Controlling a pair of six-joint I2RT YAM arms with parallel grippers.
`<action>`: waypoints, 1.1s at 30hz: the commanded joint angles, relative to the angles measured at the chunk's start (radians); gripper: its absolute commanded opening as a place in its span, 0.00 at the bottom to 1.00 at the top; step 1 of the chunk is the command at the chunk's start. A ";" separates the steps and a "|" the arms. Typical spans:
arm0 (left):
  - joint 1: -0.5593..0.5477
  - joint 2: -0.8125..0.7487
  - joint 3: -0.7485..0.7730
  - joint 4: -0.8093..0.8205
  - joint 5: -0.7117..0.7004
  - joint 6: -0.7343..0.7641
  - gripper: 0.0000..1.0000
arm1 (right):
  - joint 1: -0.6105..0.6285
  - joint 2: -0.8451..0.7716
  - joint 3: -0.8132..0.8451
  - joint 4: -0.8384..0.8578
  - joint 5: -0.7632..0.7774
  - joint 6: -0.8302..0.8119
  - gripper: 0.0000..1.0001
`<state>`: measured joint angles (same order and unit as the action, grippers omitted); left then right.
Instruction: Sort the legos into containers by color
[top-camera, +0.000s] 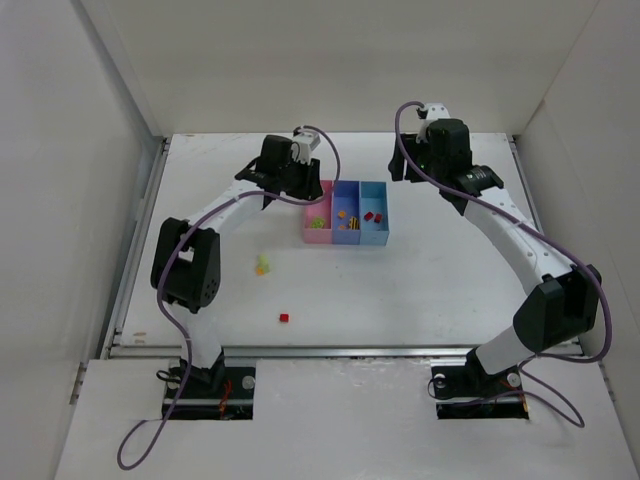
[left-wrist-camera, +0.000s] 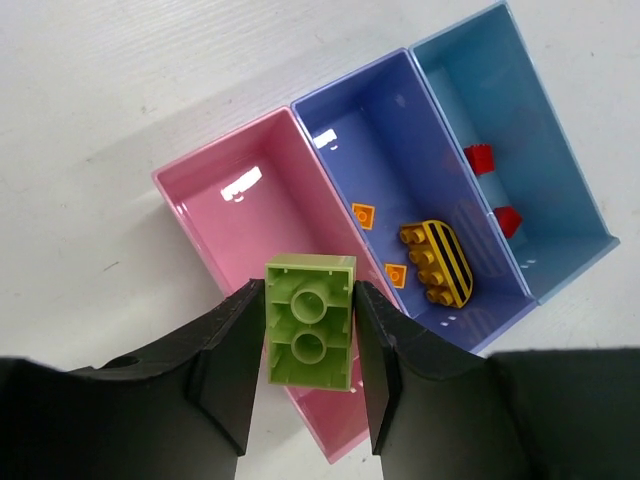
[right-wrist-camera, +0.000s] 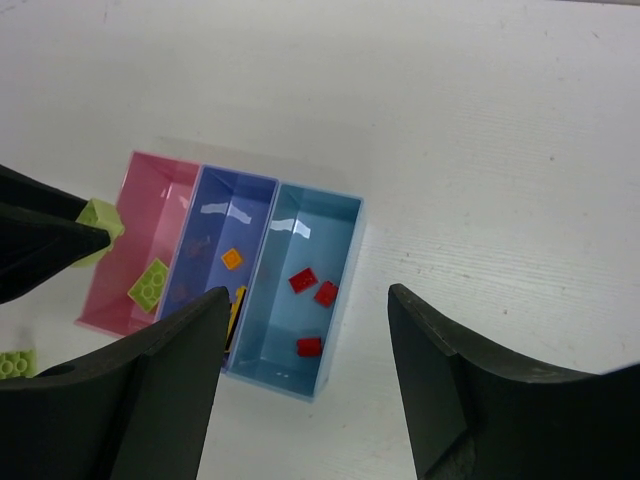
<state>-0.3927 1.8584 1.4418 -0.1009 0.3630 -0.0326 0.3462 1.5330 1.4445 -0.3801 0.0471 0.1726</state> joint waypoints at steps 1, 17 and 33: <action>0.000 -0.001 0.042 0.015 -0.018 -0.026 0.38 | -0.006 -0.005 0.007 0.043 0.007 -0.013 0.70; 0.000 -0.048 0.080 -0.069 0.022 -0.001 0.51 | -0.006 -0.025 0.007 0.023 -0.022 -0.044 0.70; 0.066 -0.504 -0.365 -0.537 0.040 0.971 1.00 | 0.059 -0.065 -0.056 0.023 -0.118 -0.099 0.70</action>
<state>-0.3191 1.3453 1.1591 -0.4976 0.3679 0.7441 0.3737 1.5036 1.3769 -0.3859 -0.0475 0.0952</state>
